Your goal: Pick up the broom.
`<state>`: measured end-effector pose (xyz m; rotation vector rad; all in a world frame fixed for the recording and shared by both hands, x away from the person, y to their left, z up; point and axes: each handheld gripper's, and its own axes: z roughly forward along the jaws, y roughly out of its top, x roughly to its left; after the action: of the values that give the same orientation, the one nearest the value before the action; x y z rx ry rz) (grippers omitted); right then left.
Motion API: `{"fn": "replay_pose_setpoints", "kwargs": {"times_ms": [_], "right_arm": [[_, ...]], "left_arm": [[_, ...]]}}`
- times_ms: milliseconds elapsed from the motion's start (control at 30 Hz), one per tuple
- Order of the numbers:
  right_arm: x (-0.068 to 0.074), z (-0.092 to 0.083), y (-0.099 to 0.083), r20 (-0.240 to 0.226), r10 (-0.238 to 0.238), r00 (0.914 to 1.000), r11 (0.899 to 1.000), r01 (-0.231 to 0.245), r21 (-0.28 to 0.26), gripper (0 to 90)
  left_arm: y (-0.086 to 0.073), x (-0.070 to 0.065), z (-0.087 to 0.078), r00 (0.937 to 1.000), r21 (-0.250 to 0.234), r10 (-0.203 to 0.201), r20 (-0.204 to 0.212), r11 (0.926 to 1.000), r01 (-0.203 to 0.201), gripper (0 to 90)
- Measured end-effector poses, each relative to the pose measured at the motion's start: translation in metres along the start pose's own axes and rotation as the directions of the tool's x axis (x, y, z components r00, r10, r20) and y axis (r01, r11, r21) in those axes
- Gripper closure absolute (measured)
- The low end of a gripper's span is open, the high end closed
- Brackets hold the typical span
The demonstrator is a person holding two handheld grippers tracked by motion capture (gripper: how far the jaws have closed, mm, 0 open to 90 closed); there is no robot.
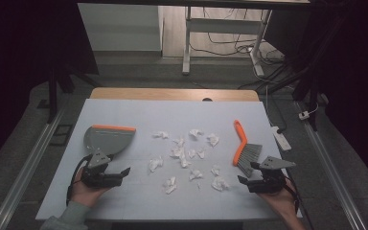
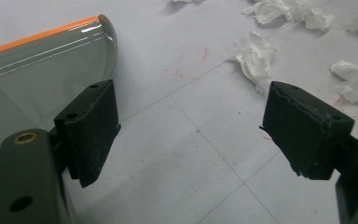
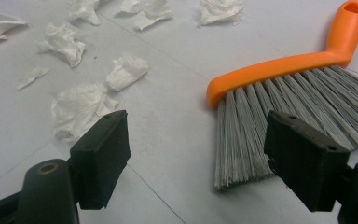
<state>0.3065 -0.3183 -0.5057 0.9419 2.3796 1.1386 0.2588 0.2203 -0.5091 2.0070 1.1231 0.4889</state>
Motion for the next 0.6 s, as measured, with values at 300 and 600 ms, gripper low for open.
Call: {"fn": "replay_pose_setpoints", "kwargs": {"times_ms": [300,600], "right_arm": [[0.0,-0.001,0.001,0.004,0.003,1.0,1.0,-0.003,-0.003,23.2],[0.001,-0.002,0.014,0.012,0.008,0.9999,1.0,-0.008,0.018,23.7]], "left_arm": [[0.0,0.0,0.0,1.0,0.002,0.001,-0.002,1.0,-0.001,19.1],[0.001,0.0,0.002,1.0,0.001,0.003,0.008,1.0,-0.003,19.2]]}}
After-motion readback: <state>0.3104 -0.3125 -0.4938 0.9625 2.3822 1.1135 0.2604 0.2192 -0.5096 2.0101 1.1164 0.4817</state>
